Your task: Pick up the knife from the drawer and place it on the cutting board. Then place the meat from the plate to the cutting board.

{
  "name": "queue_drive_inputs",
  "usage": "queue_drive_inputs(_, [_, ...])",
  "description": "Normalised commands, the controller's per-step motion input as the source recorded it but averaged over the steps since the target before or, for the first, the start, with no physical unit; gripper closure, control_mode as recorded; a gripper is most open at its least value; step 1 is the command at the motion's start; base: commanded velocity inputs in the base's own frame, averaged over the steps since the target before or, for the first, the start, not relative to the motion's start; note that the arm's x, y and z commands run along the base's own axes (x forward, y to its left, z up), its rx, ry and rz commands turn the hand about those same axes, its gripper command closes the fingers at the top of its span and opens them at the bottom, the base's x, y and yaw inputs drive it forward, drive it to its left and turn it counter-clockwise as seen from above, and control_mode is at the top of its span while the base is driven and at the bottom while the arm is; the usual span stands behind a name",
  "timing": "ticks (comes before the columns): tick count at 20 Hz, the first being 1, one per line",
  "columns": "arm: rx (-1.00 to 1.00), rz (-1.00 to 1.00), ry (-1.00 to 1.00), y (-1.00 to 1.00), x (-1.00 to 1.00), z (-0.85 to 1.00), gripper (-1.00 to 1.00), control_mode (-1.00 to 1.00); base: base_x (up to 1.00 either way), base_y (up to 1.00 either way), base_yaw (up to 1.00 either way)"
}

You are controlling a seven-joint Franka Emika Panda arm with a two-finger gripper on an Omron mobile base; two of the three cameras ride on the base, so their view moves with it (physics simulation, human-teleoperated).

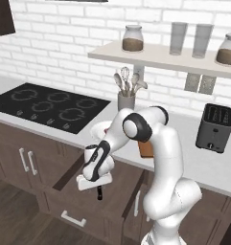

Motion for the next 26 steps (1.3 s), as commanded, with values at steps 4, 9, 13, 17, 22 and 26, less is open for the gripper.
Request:
queue_drive_inputs(4, [0.01,-0.05,0.00,-0.03,0.04,-0.51,1.00,-1.00,0.00,0.00,0.00])
queue_drive_inputs(9, [-0.01,-0.03,0.01,0.07,-0.18,-0.52,1.00,-1.00,0.00,0.00,0.00])
queue_drive_inputs(13, [0.01,0.01,0.04,0.07,-0.24,-0.21,1.00,-1.00,0.00,0.00,0.00])
queue_drive_inputs(17, [0.04,0.00,0.08,0.09,-0.57,0.11,1.00,-1.00,0.00,0.00,0.00])
queue_drive_inputs(22, [0.00,0.00,0.00,0.19,-0.76,0.73,1.00,-1.00,0.00,0.00,0.00])
queue_drive_inputs(26, [-0.01,0.00,-0.01,0.39,-0.67,1.00,1.00,-1.00,0.00,0.00,0.00])
